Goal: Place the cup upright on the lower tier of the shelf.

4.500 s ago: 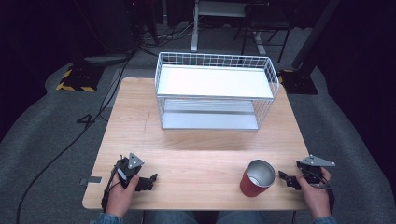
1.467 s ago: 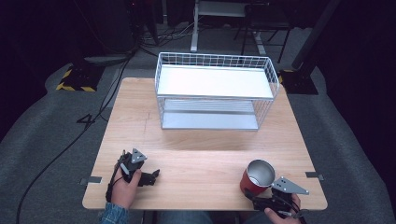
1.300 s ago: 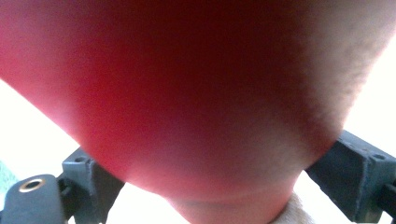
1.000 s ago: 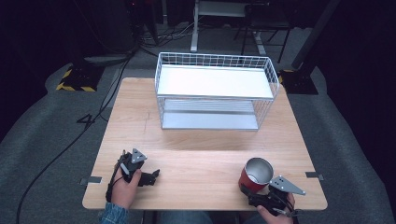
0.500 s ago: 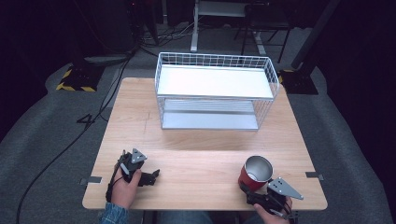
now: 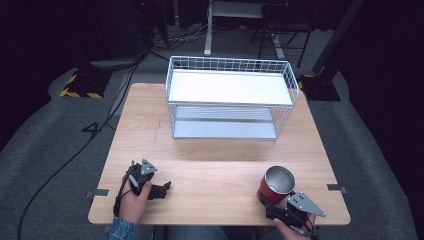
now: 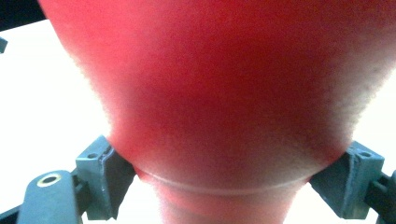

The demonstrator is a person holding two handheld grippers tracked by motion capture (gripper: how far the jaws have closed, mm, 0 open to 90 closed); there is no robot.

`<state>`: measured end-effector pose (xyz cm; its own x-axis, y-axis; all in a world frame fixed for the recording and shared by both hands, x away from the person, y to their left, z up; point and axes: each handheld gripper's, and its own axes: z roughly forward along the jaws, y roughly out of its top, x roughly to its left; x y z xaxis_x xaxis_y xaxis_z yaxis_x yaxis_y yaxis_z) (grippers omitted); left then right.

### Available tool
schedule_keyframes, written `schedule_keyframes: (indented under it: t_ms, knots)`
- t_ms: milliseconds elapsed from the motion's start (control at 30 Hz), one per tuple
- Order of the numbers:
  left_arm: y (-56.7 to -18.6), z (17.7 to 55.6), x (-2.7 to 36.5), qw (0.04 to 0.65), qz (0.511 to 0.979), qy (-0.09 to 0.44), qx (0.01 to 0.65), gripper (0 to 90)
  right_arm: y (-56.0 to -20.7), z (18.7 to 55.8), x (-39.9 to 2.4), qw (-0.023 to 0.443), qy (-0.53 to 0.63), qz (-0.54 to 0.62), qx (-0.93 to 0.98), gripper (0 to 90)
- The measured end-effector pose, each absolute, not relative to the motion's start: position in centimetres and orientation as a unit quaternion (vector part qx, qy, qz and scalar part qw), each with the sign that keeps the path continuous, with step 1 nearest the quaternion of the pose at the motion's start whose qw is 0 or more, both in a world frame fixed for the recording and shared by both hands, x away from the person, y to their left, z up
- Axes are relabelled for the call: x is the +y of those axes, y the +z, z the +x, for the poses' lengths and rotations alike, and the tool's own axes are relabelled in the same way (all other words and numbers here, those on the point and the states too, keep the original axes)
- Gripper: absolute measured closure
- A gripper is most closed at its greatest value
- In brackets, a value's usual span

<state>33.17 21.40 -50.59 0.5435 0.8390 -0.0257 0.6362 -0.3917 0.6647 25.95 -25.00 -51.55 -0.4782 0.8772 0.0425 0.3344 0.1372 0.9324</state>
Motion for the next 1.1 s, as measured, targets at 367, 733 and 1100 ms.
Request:
schedule_keyframes:
  t_ms: [367, 733, 1100]
  knots:
    - [-50.6, 33.2, 21.4, 0.318, 0.819, 0.159, 0.451, 0.0, -49.6, 25.9, -24.3, 0.279, 0.497, 0.408, 0.713, 17.1]
    - [-50.6, 33.2, 21.4, 0.318, 0.819, 0.159, 0.450, 0.0, -47.1, 27.3, -23.9, 0.280, 0.502, 0.398, 0.715, 17.1]
    - [-50.6, 33.2, 21.4, 0.319, 0.818, 0.160, 0.451, 0.0, -45.1, 29.3, -23.3, 0.267, 0.505, 0.390, 0.722, 17.0]
